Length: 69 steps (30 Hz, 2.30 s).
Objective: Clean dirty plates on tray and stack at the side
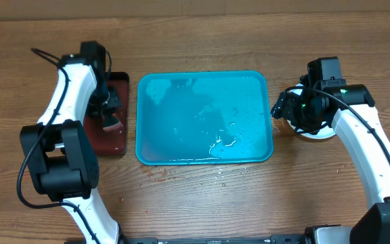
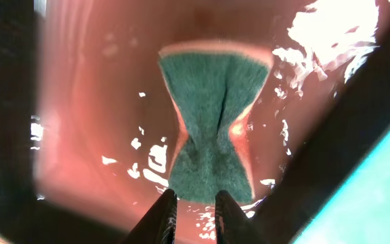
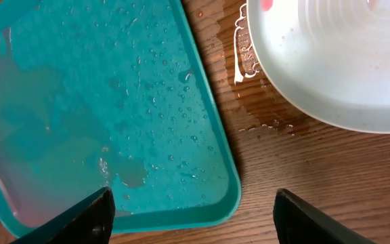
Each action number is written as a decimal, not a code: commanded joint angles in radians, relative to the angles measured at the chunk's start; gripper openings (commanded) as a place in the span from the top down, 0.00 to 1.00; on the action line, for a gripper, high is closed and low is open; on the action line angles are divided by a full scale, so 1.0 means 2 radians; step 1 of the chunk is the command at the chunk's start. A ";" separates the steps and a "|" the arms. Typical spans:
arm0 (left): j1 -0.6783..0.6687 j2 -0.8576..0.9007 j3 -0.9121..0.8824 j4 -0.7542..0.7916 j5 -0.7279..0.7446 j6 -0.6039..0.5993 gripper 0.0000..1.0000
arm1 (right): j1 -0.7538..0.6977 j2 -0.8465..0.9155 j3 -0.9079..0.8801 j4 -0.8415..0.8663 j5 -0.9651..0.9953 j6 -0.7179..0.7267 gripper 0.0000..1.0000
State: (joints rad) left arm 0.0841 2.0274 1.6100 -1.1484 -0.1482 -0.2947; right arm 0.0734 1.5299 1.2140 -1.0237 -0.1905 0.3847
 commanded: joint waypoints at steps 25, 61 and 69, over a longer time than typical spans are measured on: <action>-0.004 -0.021 0.279 -0.197 0.065 -0.004 0.00 | 0.002 -0.093 0.402 -0.308 0.041 -0.039 0.00; -0.004 -0.021 0.279 -0.196 0.065 -0.004 0.00 | 0.002 -0.464 -0.124 0.157 0.009 -0.210 0.00; -0.004 -0.021 0.279 -0.196 0.065 -0.004 0.00 | 0.002 -0.658 -0.446 0.441 0.009 -0.204 0.00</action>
State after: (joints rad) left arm 0.0849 1.9972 2.1559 -1.5402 -0.0257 -0.3004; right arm 0.0734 0.3027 0.4557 -0.2111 -0.1802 -0.0082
